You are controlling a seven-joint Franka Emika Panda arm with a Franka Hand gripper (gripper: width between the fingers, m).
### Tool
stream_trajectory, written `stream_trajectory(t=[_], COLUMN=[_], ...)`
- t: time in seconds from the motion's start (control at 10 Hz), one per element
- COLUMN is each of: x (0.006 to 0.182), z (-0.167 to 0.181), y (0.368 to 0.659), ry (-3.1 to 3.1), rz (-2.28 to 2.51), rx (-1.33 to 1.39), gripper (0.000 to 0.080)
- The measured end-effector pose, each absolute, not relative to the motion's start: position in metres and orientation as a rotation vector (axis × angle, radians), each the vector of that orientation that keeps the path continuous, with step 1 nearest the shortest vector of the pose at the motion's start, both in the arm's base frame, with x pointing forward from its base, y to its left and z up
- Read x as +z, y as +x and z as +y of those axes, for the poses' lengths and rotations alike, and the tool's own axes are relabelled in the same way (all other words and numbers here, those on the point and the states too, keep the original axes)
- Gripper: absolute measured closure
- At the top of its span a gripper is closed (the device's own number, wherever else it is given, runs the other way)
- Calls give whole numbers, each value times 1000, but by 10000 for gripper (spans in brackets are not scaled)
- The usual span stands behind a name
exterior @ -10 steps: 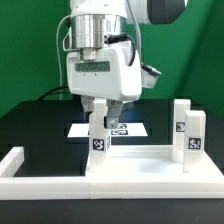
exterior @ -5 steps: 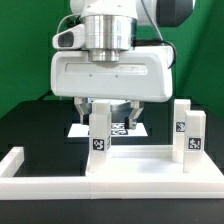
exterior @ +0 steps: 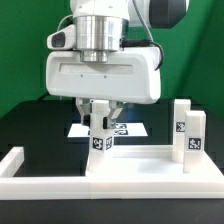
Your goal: Assemble desk
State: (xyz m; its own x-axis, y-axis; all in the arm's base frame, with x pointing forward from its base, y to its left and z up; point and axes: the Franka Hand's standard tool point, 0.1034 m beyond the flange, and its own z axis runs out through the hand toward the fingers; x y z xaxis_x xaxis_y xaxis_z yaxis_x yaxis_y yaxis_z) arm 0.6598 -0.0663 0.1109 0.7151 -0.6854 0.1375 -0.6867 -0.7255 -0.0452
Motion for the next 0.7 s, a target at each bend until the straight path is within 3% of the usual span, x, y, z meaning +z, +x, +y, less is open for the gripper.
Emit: stream_trajectory(t=[0.7], x=[108], z=[-77], y=[649], ry=[2105], rz=[-2461], rx=[53], gripper=[504])
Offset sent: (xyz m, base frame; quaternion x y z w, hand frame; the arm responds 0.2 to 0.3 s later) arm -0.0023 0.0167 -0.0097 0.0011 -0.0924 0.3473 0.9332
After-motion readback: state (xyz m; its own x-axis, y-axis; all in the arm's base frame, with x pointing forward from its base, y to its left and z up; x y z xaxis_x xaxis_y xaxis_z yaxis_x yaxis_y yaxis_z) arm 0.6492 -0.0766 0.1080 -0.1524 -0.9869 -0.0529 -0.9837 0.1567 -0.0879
